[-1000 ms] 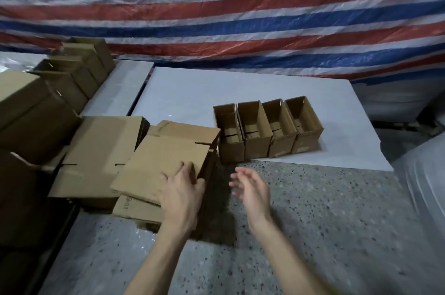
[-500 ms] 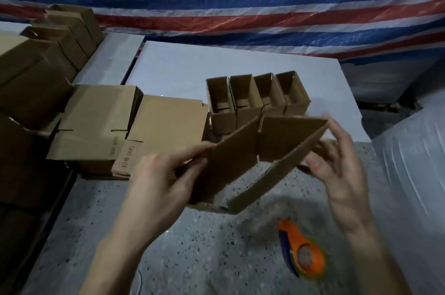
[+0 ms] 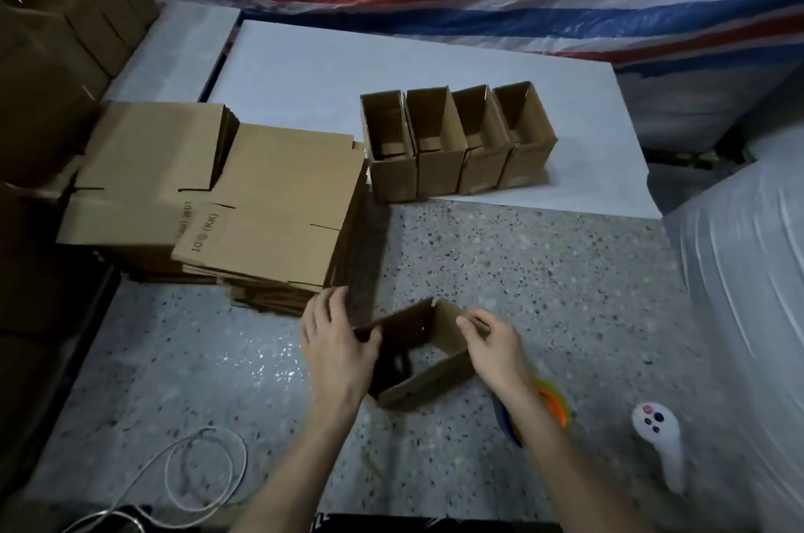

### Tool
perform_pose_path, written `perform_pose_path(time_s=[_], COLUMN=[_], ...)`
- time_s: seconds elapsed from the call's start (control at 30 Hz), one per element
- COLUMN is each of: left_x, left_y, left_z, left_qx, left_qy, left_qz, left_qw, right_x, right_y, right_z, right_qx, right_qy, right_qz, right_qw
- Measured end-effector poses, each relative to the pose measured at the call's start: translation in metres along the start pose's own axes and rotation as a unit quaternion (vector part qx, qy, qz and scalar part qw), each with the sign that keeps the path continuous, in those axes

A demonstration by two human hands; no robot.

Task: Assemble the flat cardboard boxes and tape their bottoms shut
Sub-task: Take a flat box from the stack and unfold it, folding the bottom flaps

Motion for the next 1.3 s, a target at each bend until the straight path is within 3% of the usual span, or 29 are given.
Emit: perform_pose_path(time_s=[0.13,0.23,0.43,0.57,0.7,0.93,1.2,1.3], left_x=[0.024,0.022,0.019,0.030,0.037,0.045,0.044,0.044], left_y=[-0.003,-0.022,-0.019,-0.023,-0.031,-0.040,-0.035,-0.036], left_z=[-0.038,-0.060,-0.030,-0.019,-0.026,-0.035,-0.026,-0.031], left_qx=[0.004,0.133,0.256,0.308,0.312,0.320,0.369,0.384], left_qy=[0.182,0.274,0.111,0.069,0.109,0.116,0.073,0.071], left_qz=[-0.154,-0.317,-0.318,-0.286,-0.351,-0.390,-0.336,-0.348], left_qw=[0.971,0.898,0.906,0.905,0.876,0.855,0.864,0.853], right_x=[0.012,0.010,-0.021,-0.041,-0.047,-0.068,-0.064,-0.059], right_y=[-0.005,-0.004,0.004,-0.005,-0.011,-0.004,-0.004,-0.012], right_z=[-0.004,-0.011,-0.024,-0.029,-0.038,-0.054,-0.044,-0.038], right_qx=[-0.005,-0.018,-0.015,0.069,0.121,0.177,0.122,0.068], right_qy=[0.021,0.022,-0.050,-0.127,-0.224,-0.286,-0.257,-0.198], right_qz=[-0.093,-0.108,-0.025,0.080,0.309,0.450,0.422,0.281], right_qw=[0.995,0.994,0.998,0.986,0.916,0.827,0.861,0.937])
Point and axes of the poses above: each hand's wrist, its own z-axis towards the middle knuckle, its own y-axis out of the back of the hand, x = y × z, the point moved 6 cm from there along z, towards the middle knuckle, and after that the axes turned 13 degrees about z, right-handed, at the moved point
